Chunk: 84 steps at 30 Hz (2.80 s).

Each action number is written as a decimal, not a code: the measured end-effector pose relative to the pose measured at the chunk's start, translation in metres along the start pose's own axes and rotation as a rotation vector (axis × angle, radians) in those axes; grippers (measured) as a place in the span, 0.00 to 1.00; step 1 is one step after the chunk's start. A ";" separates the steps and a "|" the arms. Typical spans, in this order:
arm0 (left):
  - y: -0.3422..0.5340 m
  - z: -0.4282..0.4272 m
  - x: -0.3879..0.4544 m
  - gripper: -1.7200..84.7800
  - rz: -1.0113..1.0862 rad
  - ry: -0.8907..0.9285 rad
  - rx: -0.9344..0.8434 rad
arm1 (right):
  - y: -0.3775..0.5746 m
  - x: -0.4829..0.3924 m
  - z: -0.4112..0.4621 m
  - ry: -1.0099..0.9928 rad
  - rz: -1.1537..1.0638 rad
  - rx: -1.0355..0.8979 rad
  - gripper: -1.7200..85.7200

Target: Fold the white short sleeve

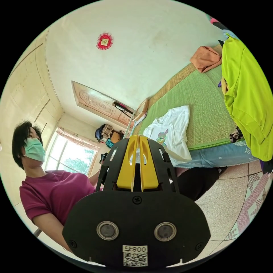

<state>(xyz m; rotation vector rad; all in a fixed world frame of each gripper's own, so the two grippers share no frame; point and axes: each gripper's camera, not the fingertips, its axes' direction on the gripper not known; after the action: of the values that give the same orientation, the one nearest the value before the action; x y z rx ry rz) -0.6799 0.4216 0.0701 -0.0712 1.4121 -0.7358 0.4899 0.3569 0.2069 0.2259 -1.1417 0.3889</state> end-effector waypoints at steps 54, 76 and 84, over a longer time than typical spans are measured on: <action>-0.439 0.191 -0.124 0.03 -0.251 -0.271 0.049 | -0.402 0.119 0.169 0.205 0.319 -0.086 0.03; -0.538 0.246 -0.171 0.03 -0.317 -0.277 0.112 | -0.475 0.170 0.176 0.158 0.379 -0.085 0.03; -0.557 0.261 -0.183 0.03 -0.347 -0.301 0.107 | -0.489 0.170 0.177 0.150 0.372 -0.070 0.03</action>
<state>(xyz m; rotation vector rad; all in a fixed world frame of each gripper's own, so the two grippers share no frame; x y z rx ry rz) -0.6742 -0.0189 0.5369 -0.3361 1.0810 -1.0391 0.6041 -0.1219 0.4449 -0.0797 -1.0459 0.6814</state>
